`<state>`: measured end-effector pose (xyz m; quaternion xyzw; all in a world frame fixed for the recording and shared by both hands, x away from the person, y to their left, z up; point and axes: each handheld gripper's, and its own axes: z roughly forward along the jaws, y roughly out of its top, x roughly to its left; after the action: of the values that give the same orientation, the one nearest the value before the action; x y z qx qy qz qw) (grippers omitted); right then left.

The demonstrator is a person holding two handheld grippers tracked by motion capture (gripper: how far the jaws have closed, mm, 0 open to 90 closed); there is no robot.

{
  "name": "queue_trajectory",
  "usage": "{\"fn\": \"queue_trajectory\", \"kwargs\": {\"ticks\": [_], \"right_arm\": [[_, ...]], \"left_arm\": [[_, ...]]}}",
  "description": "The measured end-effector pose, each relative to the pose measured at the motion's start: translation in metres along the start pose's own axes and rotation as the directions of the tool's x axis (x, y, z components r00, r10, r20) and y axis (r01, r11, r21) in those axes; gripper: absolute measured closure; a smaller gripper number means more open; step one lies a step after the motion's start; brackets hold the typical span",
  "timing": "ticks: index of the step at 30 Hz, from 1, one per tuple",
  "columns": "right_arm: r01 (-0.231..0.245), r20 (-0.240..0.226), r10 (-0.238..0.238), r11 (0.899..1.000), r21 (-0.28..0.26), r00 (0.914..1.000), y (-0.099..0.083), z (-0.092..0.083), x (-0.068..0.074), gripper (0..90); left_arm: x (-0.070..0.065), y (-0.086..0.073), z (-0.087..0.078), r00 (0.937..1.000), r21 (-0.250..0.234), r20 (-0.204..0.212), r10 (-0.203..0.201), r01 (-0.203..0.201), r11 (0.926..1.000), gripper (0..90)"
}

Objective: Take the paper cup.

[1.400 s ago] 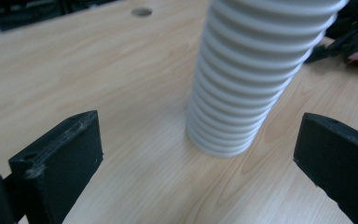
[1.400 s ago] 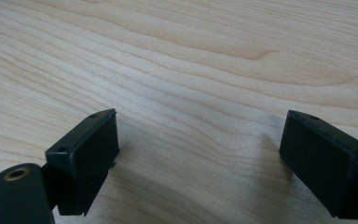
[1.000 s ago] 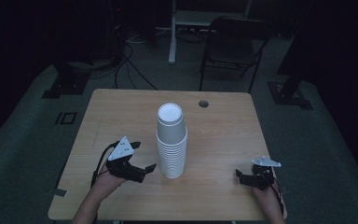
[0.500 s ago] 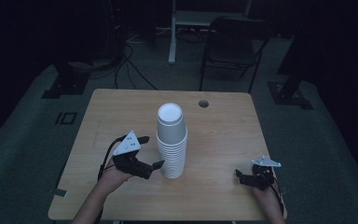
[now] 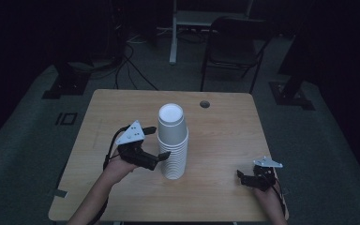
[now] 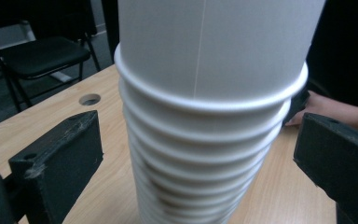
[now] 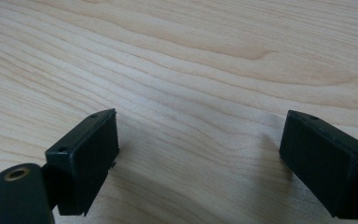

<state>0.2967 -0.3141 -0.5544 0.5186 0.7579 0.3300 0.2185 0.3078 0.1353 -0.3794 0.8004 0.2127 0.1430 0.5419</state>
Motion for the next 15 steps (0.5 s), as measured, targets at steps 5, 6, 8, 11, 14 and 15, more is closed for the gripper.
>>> {"fn": "queue_trajectory", "kwargs": {"ticks": [5,6,8,11,14,15], "right_arm": [[0.0,0.0,0.0,1.0,0.0,1.0,0.0,0.0,0.0,11.1],[0.0,0.0,0.0,1.0,0.0,1.0,0.0,0.0,0.0,11.1],[0.0,0.0,0.0,1.0,0.0,1.0,0.0,0.0,0.0,11.1],[0.0,0.0,0.0,1.0,0.0,1.0,0.0,0.0,0.0,11.1],[0.0,0.0,0.0,1.0,0.0,1.0,0.0,0.0,0.0,11.1],[0.0,0.0,0.0,1.0,0.0,1.0,0.0,0.0,0.0,11.1]], "left_arm": [[0.002,0.002,0.008,0.9999,-0.006,0.014,-0.007,0.007,1.0,1.5],[0.002,0.002,0.008,0.9999,-0.006,0.014,-0.007,0.007,1.0,1.5],[0.003,0.004,0.012,0.9993,-0.022,0.031,-0.019,0.02,0.9996,1.5],[0.003,0.004,0.018,0.9991,-0.026,0.04,-0.018,0.019,0.9995,1.5],[0.003,0.004,0.023,0.9987,-0.038,0.046,-0.023,0.025,0.999,1.5],[0.003,0.004,0.023,0.9987,-0.038,0.046,-0.023,0.025,0.999,1.5]]}}
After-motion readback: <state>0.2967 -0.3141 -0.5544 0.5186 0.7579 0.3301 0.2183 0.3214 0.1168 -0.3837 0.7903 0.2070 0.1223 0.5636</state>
